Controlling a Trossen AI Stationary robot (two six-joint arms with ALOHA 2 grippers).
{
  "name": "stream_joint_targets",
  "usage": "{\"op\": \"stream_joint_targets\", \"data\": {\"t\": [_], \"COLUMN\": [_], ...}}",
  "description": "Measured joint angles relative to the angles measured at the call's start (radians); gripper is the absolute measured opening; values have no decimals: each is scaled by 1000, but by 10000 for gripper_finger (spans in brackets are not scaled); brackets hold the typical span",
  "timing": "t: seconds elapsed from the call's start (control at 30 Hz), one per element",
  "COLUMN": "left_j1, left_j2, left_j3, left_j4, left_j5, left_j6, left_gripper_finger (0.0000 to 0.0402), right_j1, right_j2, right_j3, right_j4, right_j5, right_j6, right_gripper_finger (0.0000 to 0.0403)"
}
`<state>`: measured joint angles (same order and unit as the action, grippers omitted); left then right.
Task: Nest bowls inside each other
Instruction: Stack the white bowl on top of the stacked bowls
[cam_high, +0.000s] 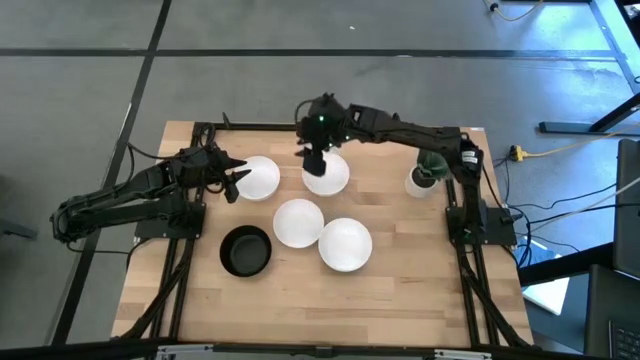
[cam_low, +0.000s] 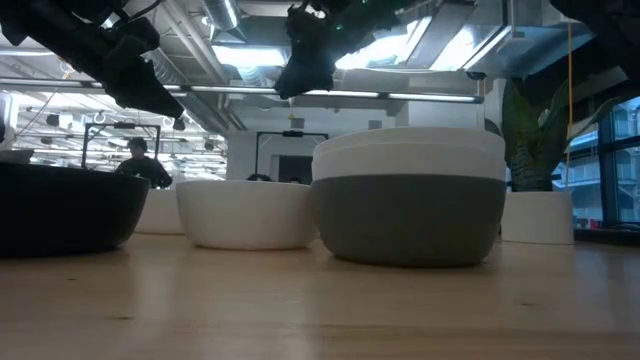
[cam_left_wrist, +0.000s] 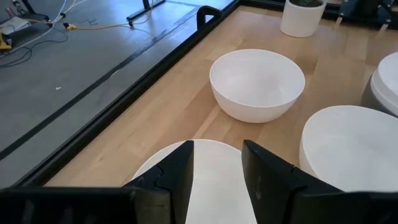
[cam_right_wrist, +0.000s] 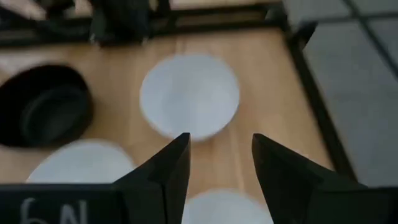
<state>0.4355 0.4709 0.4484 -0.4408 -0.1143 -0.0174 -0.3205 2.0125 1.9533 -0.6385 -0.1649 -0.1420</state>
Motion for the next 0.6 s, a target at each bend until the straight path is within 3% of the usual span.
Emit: {"op": "stream_joint_targets", "data": {"t": [0.2,0.33,0.6], "left_j1": [0,0,0], "left_j2": [0,0,-1], "left_j3": [0,0,0], "left_j4": [-15,-45,-38], "left_j5": [-24,-97,-106], "left_j6": [9,22,2], "left_gripper_finger": [130,130,130], "right_j1": [-38,-54,-98], "right_j2": [-3,-3,-71], "right_j3": [-70,-141,-353], "right_j4": [289,299,323], "right_j5": [-99,-96,-151], "right_j6": [7,9,74], "right_gripper_finger": [172,172,172]}}
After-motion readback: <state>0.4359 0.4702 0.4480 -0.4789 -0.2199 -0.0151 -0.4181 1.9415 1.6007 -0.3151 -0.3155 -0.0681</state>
